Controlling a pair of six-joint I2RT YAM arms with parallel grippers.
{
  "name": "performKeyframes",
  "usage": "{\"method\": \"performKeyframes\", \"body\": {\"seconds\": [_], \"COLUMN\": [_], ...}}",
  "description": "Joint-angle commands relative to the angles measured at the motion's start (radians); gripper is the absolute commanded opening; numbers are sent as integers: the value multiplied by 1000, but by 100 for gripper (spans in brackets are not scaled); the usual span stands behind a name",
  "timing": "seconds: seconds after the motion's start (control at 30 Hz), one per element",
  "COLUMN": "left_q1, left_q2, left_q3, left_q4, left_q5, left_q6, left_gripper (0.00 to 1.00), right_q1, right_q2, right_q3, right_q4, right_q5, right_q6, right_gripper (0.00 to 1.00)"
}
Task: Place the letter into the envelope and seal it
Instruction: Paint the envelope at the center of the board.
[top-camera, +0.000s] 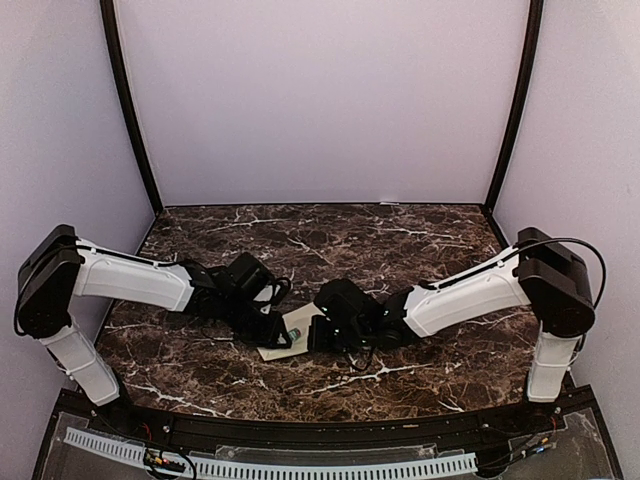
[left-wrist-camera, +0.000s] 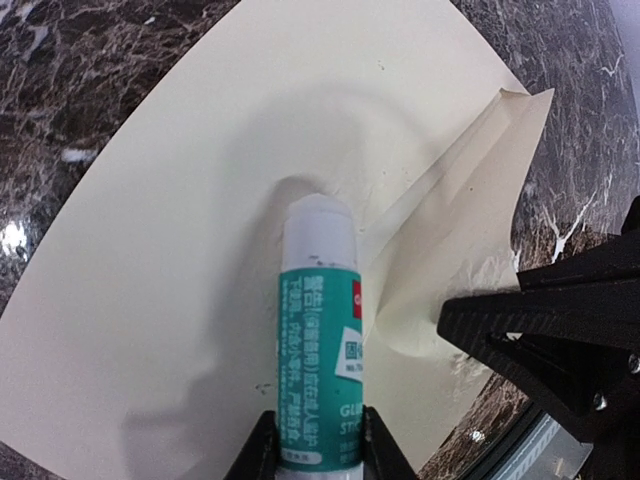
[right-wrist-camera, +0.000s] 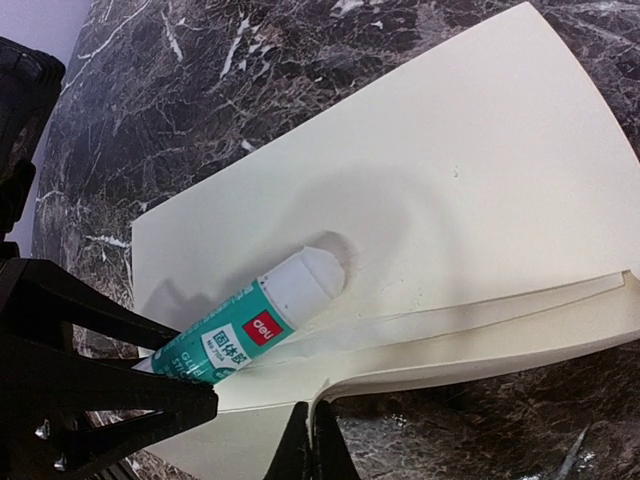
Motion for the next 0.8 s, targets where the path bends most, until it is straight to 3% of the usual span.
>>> {"method": "performKeyframes", "body": {"seconds": [0.0, 0.37, 0.47, 0.6, 0.77], "left_q1": [12, 12, 12, 12, 12], "left_q2": [54, -26, -91, -173, -204], "left_q3": [27, 15, -25, -59, -66], "left_q4": [-34, -7, -4, -7, -8], "left_q5": [-19, 40, 51, 82, 84], "left_q6": [40, 28, 7, -19, -31], "left_gripper": [0, 0, 0, 0, 0], "right_q1": [-5, -24, -24, -23, -45], "right_q2": [11, -63, -133, -216, -262], "right_q3": [-27, -106, -149, -199, -227], "right_q4": [-20, 55, 51, -2, -32], "right_q5": [-40, -84, -92, -74, -69], "right_q6": [-8, -42, -42, -37, -42], "right_gripper": [0, 2, 17, 45, 62]}}
